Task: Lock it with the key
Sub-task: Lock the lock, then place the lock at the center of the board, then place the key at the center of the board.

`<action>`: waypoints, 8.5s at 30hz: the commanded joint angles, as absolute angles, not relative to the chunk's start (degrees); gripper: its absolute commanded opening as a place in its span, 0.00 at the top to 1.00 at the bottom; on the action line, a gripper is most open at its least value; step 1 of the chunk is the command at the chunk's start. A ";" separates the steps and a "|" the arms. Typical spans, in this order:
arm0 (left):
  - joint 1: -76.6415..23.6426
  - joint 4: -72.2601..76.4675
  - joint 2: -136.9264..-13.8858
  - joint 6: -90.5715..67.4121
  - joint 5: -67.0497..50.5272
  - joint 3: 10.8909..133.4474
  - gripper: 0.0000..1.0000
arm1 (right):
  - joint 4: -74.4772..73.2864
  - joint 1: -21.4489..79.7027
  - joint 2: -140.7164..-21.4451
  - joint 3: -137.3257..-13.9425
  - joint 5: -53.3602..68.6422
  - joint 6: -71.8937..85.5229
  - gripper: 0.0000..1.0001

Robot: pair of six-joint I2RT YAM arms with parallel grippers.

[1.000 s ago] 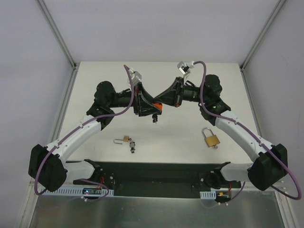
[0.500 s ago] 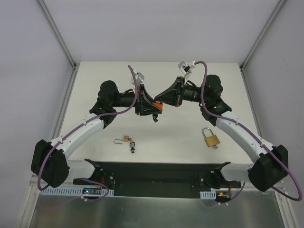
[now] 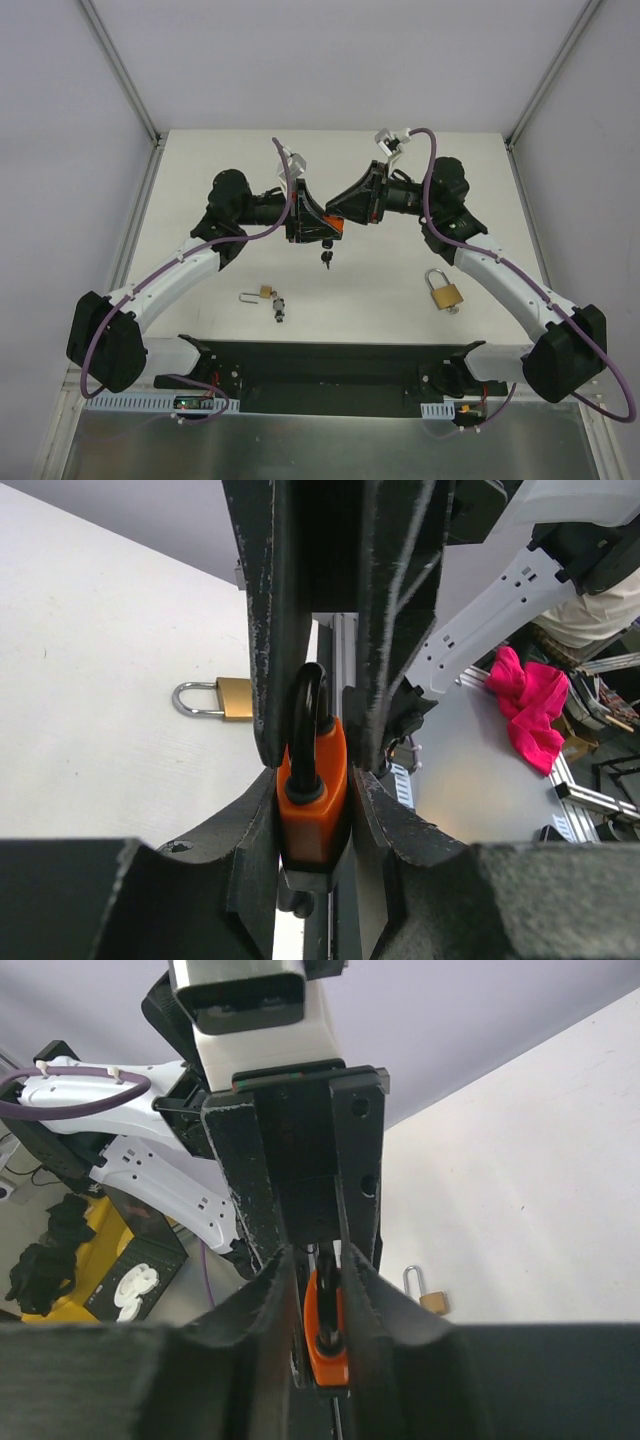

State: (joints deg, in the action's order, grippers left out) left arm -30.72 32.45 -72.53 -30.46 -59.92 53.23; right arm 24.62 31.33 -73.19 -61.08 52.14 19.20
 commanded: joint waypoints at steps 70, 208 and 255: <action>-27.33 52.29 -74.18 -45.26 -58.89 51.24 1.00 | 35.42 32.61 -81.65 -65.30 51.15 29.18 0.96; -28.39 26.98 -82.43 -36.56 -44.39 45.08 1.00 | 41.75 16.70 -82.34 -45.53 48.43 31.38 0.99; -26.37 12.74 -99.58 -37.88 -41.40 54.75 0.90 | 20.57 23.38 -104.06 -51.85 33.48 21.62 0.28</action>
